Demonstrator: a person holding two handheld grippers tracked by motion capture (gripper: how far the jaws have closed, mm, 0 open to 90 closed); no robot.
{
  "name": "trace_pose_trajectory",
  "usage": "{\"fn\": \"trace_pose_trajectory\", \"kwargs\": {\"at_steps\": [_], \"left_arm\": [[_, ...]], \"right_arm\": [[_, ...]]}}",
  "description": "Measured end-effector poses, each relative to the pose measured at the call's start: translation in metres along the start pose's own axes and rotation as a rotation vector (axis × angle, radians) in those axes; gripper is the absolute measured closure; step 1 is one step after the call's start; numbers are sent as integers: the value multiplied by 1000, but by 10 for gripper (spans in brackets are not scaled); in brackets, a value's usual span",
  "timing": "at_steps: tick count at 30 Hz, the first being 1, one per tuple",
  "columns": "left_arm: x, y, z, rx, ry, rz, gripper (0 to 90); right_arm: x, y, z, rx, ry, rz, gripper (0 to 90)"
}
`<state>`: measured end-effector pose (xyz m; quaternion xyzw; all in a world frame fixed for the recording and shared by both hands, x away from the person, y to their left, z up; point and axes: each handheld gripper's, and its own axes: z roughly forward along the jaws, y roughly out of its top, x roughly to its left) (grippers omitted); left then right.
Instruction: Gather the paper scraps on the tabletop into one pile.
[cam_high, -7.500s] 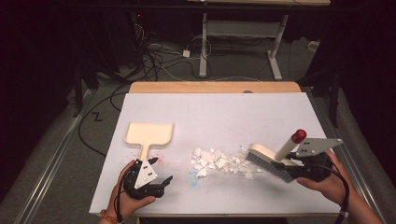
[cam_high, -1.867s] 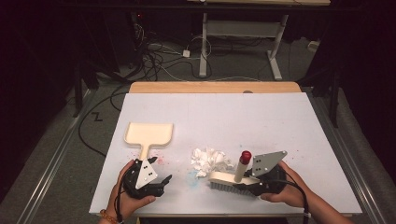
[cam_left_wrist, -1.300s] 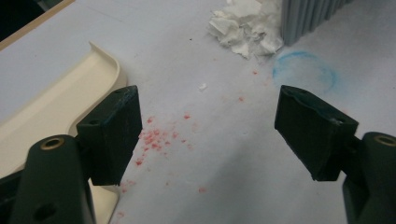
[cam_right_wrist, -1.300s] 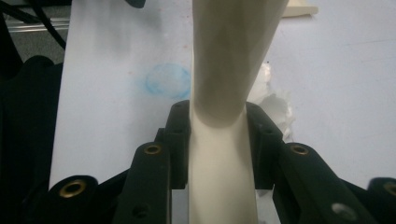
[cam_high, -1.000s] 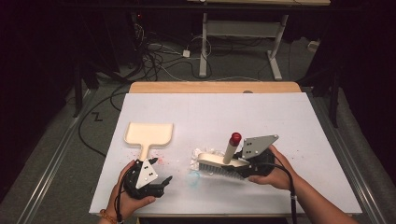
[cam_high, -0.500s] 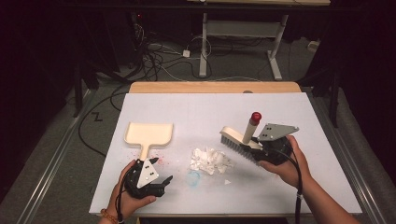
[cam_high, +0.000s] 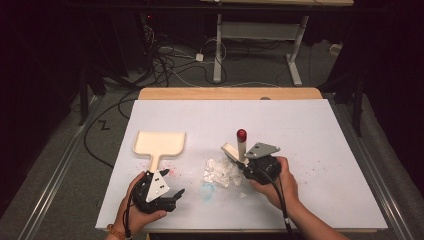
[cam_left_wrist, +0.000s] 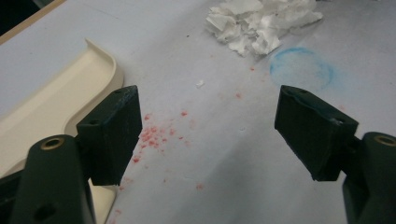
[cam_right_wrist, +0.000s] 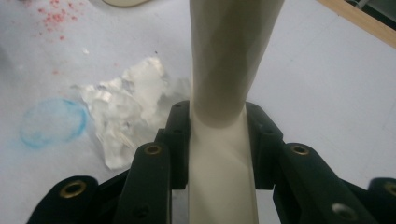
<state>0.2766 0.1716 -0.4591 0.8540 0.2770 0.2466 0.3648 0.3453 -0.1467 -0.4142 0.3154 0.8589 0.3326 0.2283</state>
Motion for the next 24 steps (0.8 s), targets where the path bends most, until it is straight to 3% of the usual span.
{"fn": "trace_pose_trajectory", "kwargs": {"at_steps": [3,8,13,17,20,24], "left_arm": [[0,0,0,-1,-1,0,224],[0,0,0,0,-4,4,225],[1,-1,-1,1,-3,3,225],[0,-1,0,8,-4,3,225],[-1,0,1,9,-4,9,225],[-1,0,2,14,-4,5,225]], "right_arm": [[3,7,2,-35,48,67,673],[7,17,3,-62,-2,32,672],[-8,12,-5,-97,22,58,672],[-22,5,-26,-139,54,79,672],[-30,1,-43,-153,64,45,672],[-40,-11,-67,-147,122,7,672]]}}
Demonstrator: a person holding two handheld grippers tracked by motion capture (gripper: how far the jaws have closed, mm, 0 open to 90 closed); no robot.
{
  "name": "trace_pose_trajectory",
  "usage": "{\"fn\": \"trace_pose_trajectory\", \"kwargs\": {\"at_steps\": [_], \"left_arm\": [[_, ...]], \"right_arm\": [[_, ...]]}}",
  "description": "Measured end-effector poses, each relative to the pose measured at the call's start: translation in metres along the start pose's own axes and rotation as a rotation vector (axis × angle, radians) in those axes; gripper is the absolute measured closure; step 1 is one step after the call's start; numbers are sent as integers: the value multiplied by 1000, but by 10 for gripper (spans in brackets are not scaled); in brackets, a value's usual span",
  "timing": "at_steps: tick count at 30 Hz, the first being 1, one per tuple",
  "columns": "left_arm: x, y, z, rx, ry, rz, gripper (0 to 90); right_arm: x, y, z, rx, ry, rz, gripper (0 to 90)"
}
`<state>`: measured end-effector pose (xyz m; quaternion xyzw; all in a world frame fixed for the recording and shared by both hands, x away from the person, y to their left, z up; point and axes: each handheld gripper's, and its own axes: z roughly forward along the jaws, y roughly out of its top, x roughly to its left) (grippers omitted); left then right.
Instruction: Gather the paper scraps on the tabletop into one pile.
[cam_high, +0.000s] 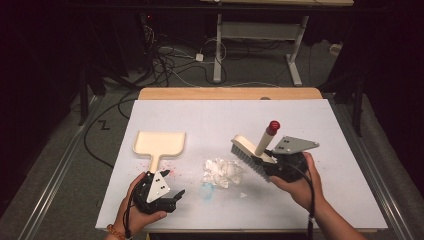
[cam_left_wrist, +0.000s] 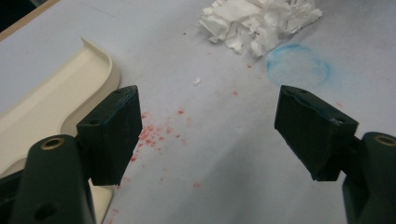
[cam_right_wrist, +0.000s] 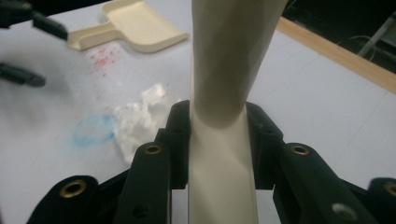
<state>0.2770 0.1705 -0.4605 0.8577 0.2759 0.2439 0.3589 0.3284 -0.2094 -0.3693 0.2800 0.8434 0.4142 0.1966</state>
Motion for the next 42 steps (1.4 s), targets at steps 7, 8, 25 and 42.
{"fn": "trace_pose_trajectory", "kwargs": {"at_steps": [7,8,25,42], "left_arm": [[-1,1,0,-1,-2,2,225],[-1,1,0,1,-2,3,225],[-1,3,3,-2,-3,18,225],[2,0,-1,-13,9,1,225]], "right_arm": [[7,-24,-35,86,113,-99,672],[8,-27,-38,103,122,-115,672],[30,-41,-4,195,214,-168,673],[6,-30,-22,77,237,-137,673]]}}
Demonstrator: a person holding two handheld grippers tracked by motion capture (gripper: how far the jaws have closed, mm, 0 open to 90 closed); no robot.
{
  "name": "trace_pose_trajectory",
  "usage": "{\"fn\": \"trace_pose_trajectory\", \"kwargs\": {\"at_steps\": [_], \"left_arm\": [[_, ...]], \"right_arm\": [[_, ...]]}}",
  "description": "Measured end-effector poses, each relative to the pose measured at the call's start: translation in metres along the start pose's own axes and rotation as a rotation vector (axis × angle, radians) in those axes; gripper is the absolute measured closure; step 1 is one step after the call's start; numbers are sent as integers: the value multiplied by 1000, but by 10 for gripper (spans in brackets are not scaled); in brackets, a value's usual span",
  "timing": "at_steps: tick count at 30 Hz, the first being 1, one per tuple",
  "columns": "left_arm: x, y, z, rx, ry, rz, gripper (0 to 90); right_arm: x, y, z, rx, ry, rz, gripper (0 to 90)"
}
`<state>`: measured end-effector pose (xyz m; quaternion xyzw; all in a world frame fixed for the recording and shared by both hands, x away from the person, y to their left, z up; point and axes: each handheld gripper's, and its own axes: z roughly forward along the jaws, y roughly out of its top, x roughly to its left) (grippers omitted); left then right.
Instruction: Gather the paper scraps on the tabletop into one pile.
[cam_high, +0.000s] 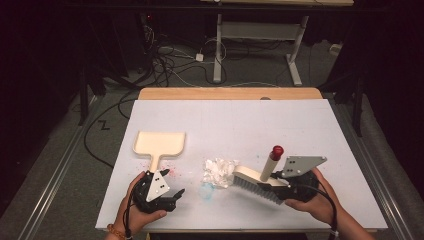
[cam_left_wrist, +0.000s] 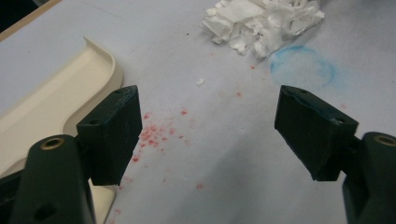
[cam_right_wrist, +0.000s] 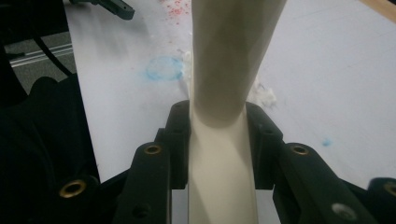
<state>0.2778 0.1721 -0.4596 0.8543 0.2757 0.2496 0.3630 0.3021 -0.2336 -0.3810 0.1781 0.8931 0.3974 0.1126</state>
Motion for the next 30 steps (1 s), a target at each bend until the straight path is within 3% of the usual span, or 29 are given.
{"fn": "trace_pose_trajectory", "kwargs": {"at_steps": [8,15,20,23,26,30], "left_arm": [[0,1,2,3,4,-3,224],[1,0,2,1,13,-12,225],[3,0,3,2,9,-13,225],[3,0,5,8,3,-10,224],[2,2,7,11,-5,-2,224],[1,4,10,16,-13,9,224]], "right_arm": [[-17,-22,-38,2,-27,39,673],[-30,-42,-52,24,-72,92,672],[-43,-46,-59,66,-14,107,672],[-53,-50,-61,80,13,150,672],[-65,-51,-59,110,13,177,672],[-86,-54,-47,174,59,201,672]]}}
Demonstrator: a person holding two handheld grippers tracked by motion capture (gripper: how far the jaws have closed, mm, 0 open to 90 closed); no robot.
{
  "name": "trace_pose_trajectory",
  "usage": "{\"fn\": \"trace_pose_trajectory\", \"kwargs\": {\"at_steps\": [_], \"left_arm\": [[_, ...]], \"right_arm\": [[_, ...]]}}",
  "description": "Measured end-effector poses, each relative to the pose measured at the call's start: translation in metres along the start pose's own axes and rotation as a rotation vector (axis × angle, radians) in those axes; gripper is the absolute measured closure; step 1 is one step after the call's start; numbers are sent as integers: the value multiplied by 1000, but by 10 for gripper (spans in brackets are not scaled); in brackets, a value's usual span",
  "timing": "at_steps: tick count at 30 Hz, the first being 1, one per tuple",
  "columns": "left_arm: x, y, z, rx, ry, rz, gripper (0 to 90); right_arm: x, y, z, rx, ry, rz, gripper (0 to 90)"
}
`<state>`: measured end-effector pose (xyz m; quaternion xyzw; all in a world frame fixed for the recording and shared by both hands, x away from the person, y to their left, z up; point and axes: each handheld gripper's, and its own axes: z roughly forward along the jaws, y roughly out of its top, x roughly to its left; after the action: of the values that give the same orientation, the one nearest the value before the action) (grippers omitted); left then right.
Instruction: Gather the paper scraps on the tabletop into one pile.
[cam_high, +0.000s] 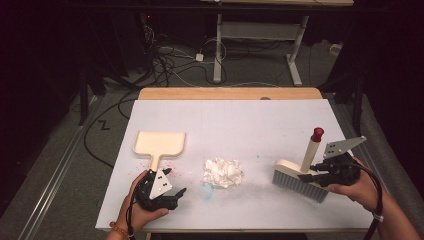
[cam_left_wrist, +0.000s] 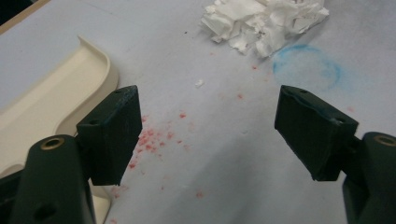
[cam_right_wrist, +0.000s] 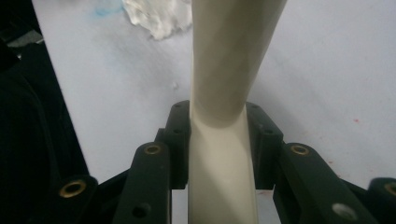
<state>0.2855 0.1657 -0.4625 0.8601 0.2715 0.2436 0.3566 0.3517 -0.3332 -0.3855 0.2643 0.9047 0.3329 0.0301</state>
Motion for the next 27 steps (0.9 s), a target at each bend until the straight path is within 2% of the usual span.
{"fn": "trace_pose_trajectory", "kwargs": {"at_steps": [2,4,5,8,9,12,14,18,19,20,22,25,27], "left_arm": [[0,0,1,1,-2,1,224],[0,0,1,5,-1,4,224],[-1,0,1,5,-1,5,224],[-1,0,0,3,1,4,224],[-1,0,0,2,1,5,224],[-1,0,1,2,-1,5,224],[0,0,2,3,-4,4,224],[1,1,3,5,-5,1,224],[1,1,3,3,-6,1,224],[1,1,3,5,-4,3,224],[0,2,3,8,-3,6,224],[-1,1,2,7,-3,6,224],[-1,1,1,3,1,8,224]], "right_arm": [[-11,4,6,17,14,8,671],[-19,7,10,25,62,36,671],[-24,9,13,29,89,33,671],[-36,16,19,48,79,48,665],[-40,18,21,50,70,66,648],[-47,22,26,54,13,78,591],[-51,24,30,52,-51,97,534],[-58,25,41,89,-190,122,407],[-59,25,43,94,-232,121,402],[-59,25,43,77,-280,108,428],[-59,23,41,23,-277,124,414],[-55,19,43,2,-323,81,411],[-51,16,42,-46,-341,60,409]]}}
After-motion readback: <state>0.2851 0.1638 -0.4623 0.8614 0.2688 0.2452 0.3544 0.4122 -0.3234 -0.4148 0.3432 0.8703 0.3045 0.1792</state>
